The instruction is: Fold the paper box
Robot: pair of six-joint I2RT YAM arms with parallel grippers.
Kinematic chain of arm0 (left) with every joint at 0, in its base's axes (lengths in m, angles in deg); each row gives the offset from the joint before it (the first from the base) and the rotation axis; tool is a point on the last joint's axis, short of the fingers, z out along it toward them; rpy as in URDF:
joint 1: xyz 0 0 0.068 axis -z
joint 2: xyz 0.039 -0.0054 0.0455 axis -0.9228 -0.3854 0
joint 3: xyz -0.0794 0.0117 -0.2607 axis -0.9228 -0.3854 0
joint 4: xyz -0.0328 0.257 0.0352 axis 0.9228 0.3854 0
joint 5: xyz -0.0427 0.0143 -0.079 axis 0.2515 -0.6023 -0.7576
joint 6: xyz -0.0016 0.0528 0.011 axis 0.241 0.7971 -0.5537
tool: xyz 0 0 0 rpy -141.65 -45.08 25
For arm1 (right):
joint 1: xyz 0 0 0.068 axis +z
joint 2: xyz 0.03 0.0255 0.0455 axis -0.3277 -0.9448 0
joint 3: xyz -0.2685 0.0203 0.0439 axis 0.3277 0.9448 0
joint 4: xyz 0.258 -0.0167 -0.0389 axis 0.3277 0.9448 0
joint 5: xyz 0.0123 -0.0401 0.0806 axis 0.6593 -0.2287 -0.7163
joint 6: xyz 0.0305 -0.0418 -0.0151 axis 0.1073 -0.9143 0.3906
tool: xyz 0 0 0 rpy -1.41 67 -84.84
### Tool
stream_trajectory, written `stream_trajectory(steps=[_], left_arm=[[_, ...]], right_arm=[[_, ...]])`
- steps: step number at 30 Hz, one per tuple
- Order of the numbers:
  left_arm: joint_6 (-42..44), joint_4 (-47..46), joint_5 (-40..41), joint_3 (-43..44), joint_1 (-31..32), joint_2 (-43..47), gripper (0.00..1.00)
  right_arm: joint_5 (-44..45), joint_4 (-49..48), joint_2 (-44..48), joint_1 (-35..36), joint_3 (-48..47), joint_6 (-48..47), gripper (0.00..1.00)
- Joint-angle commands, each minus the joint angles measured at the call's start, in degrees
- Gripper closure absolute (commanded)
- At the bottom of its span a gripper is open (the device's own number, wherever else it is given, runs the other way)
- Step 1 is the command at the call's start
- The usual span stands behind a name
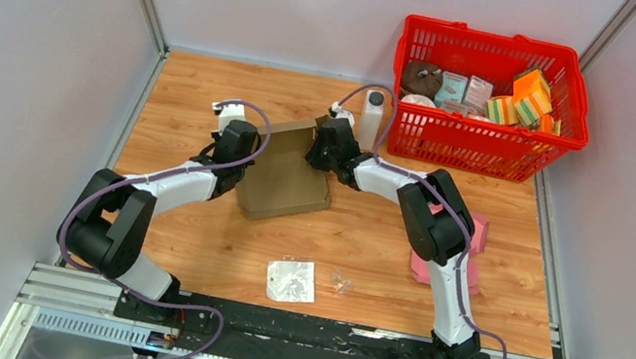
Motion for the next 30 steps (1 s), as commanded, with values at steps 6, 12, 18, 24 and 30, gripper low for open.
stream_trajectory(steps=[6, 12, 18, 24, 30], left_arm=[[0.31, 2.61, 0.04, -0.64, -0.01, 1.95, 1.00], [-0.39, 2.44, -0.57, -0.82, -0.01, 1.43, 1.00], [0.04, 2.52, -0.93, -0.73, -0.01, 1.34, 1.00], [0.75, 2.52, -1.02, -0.38, -0.01, 0.99, 1.00], [1.10, 2.70, -0.93, -0.64, -0.01, 1.16, 1.00]], right_arm=[[-1.01, 8.19, 10.71, -0.76, 5.37, -10.94, 0.89], [0.12, 7.74, 11.08, -1.11, 8.46, -10.78, 0.91], [4.62, 11.53, 6.77, -1.46, 7.40, -8.93, 0.94], [2.42, 11.09, 10.62, -2.16, 7.58, -12.08, 0.89], [-0.04, 7.14, 16.96, -4.27, 7.93, -20.52, 0.61]])
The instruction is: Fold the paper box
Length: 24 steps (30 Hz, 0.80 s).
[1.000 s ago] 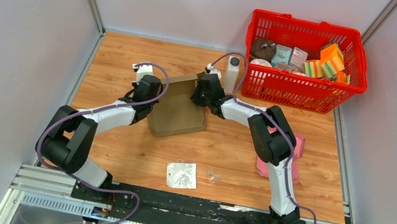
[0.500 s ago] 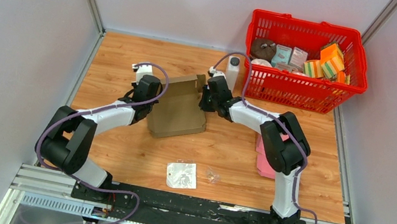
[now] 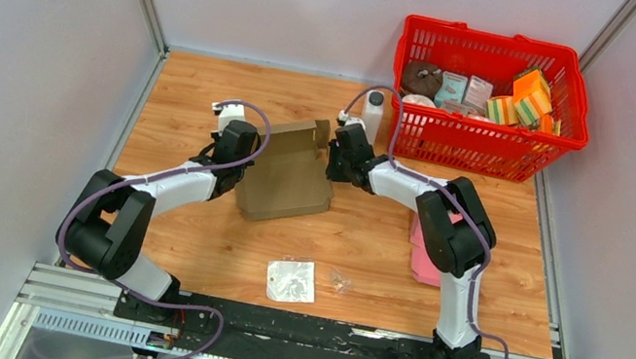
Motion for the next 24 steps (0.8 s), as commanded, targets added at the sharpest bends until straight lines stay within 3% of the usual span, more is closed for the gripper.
stream_trajectory(steps=[1, 5, 11, 14, 15, 21, 24], left_arm=[[0.90, 2.20, -0.93, -0.55, -0.01, 0.90, 1.00], [0.99, 2.11, -0.67, -0.55, -0.01, 0.73, 1.00], [0.82, 1.93, -0.93, -0.12, -0.01, 0.38, 1.00], [0.90, 2.37, -1.02, 0.24, -0.01, 0.20, 1.00], [0.82, 2.37, -1.02, 0.24, -0.01, 0.20, 1.00], [0.64, 2.11, -1.28, 0.24, -0.01, -0.15, 1.00], [0.46, 2.11, -1.46, 0.24, -0.01, -0.33, 1.00]], right_arm=[[-2.23, -5.60, 6.86, -1.50, 0.25, -7.91, 0.57], [-7.94, -10.89, 7.13, -1.50, 0.35, -10.64, 0.50], [-10.41, -9.31, 1.95, -0.80, -7.03, -10.03, 0.51], [-8.75, -7.47, 0.18, 0.61, -10.29, -10.74, 0.59], [-7.43, -7.47, 0.18, 0.96, -10.64, -10.65, 0.69], [0.02, -3.16, 1.06, 2.90, -11.69, -5.91, 0.94], [1.28, -2.72, 1.24, 3.07, -11.43, -3.71, 1.00]])
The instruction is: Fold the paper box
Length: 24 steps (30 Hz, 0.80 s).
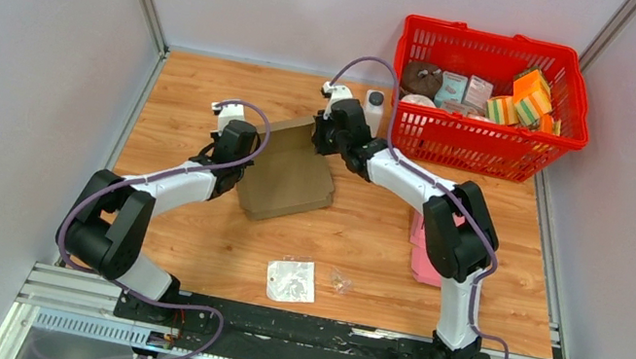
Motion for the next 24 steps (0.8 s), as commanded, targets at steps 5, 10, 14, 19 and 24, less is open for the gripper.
stream_trajectory(steps=[5, 10, 14, 19, 24], left_arm=[[0.18, 2.04, -1.63, 0.24, 0.01, -0.04, 1.00], [0.62, 2.48, -1.19, 0.06, 0.01, -0.04, 1.00], [1.15, 1.95, -0.84, -0.55, 0.01, 0.31, 1.00], [1.50, 2.13, -1.19, -0.20, 0.01, 0.48, 1.00], [1.50, 2.74, -1.89, 0.15, 0.01, 0.48, 1.00]], right_arm=[[1.24, 0.28, 1.52, 0.85, -1.07, 8.74, 1.00], [-2.98, 1.68, 6.86, -0.38, 3.22, 5.52, 0.95], [-2.37, 5.89, 10.58, -3.01, 5.53, -6.25, 0.80], [0.27, 8.53, 8.75, -5.13, 1.42, -18.02, 0.72], [1.42, 5.46, 2.51, -5.39, -5.01, -24.54, 0.70]])
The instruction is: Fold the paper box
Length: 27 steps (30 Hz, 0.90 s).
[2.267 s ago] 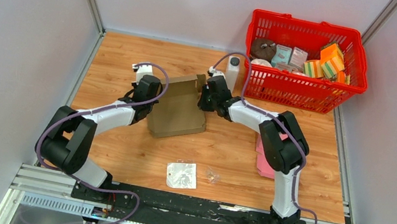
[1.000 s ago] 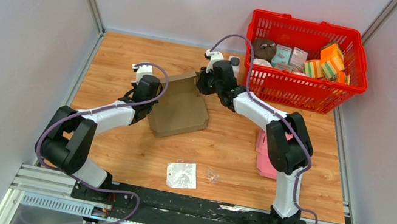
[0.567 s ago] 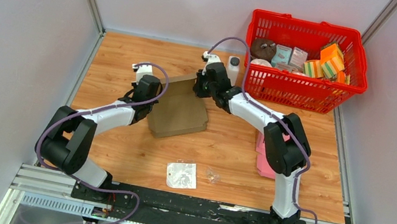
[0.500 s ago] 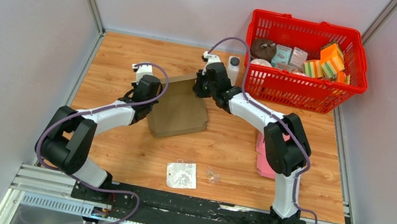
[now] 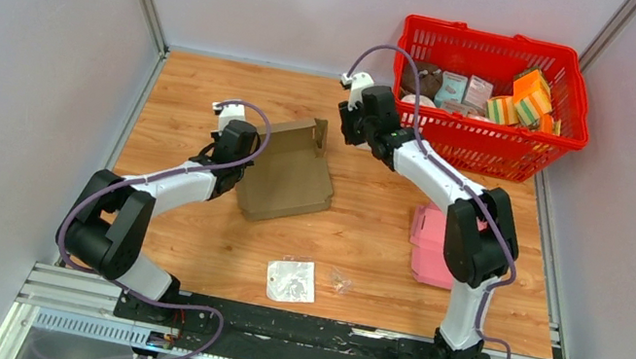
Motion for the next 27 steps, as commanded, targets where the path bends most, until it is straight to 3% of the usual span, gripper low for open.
stream_trajectory(steps=[1, 8, 15, 17, 22, 27], left_arm=[[0.91, 2.94, -2.00, 0.15, 0.01, 0.48, 1.00], [1.43, 2.86, -1.39, 0.06, 0.01, -0.22, 1.00], [1.00, 2.33, -2.36, 0.24, 0.01, -1.10, 1.00], [1.08, 2.68, -2.36, 0.24, 0.01, -0.92, 1.00], [1.35, 3.03, -1.83, -0.11, 0.01, -0.22, 1.00], [1.87, 3.03, -1.66, 0.15, 0.01, -0.31, 1.00]], right_arm=[[1.74, -2.54, -6.76, 0.42, -7.86, -10.12, 0.70], [-6.34, 0.71, -13.03, 0.60, -15.43, -15.75, 0.68], [-17.14, -2.10, -7.41, 1.03, -5.94, -17.60, 0.68], [-17.07, -1.67, -7.05, 1.30, -5.23, -17.34, 0.67], [-3.11, 2.37, -7.05, 1.12, -6.20, -13.13, 0.59], [-3.26, 6.25, -4.52, -1.68, -5.42, -13.56, 0.57]])
